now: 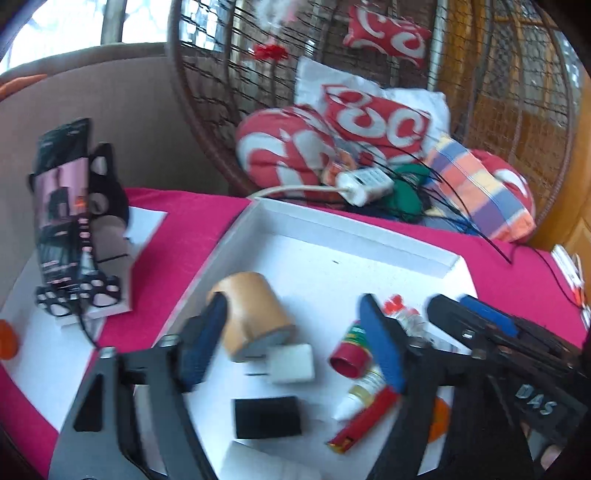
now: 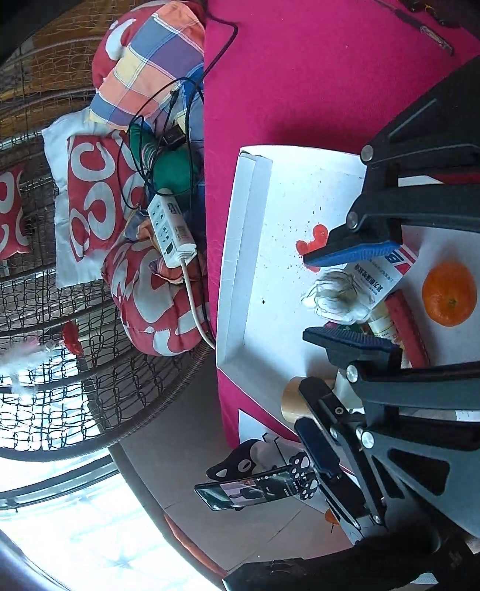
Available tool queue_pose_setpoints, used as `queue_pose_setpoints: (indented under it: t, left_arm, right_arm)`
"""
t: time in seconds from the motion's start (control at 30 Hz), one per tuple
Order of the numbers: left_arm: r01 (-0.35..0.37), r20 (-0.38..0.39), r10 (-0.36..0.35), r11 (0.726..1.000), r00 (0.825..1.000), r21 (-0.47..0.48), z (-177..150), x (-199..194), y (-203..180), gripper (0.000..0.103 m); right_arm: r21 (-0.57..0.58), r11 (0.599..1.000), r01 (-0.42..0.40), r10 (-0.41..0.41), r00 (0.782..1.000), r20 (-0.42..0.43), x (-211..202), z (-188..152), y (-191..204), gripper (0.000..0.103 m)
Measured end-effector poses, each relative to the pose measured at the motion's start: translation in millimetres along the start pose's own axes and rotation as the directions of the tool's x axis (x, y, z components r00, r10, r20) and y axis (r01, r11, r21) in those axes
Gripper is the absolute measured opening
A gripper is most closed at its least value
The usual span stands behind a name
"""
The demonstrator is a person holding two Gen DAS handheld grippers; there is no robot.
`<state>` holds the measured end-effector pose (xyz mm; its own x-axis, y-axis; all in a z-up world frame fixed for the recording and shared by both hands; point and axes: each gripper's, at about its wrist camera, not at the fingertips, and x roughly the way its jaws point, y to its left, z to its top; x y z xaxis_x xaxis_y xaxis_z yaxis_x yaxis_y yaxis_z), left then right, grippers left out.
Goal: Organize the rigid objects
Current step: 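Lower the charger and sticker into the tray and open both grippers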
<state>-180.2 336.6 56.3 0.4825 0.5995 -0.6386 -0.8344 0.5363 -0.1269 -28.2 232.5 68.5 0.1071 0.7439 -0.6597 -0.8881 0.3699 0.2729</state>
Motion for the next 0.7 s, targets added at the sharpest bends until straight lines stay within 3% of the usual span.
queue_pose_setpoints:
  t: [0.03, 0.1, 0.13, 0.3, 0.47, 0.7]
  left_arm:
    - [-0.003, 0.020, 0.004, 1.000, 1.000, -0.024, 0, -4, 5, 0.090]
    - [-0.022, 0.064, 0.027, 0.997, 0.998, -0.075, -2, -14, 15, 0.103]
    - [-0.031, 0.085, 0.038, 0.995, 0.996, -0.090, -3, -20, 17, 0.103]
    - [-0.026, 0.124, 0.039, 0.994, 0.992, -0.108, -9, -41, 14, 0.103]
    - [0.010, 0.155, 0.000, 0.998, 0.988, -0.060, -14, -66, -6, 0.103]
    - [0.119, 0.111, -0.117, 0.993, 0.987, -0.008, -10, -83, -33, 0.103]
  right_arm:
    - [0.015, 1.000, 0.009, -0.010, 1.000, 0.013, -3, 0, -3, 0.058]
    - [0.043, 0.999, 0.008, -0.009, 0.999, 0.036, -11, -1, -9, 0.100]
    - [0.055, 0.998, -0.001, -0.002, 0.999, 0.053, -16, -2, -11, 0.103]
    - [0.058, 0.998, 0.006, -0.013, 0.992, 0.129, -47, -7, -11, 0.103]
    - [0.039, 0.999, 0.005, -0.013, 0.977, 0.212, -80, -11, -10, 0.103]
    - [-0.018, 0.998, 0.062, -0.051, 0.933, 0.357, -133, -10, -10, 0.103]
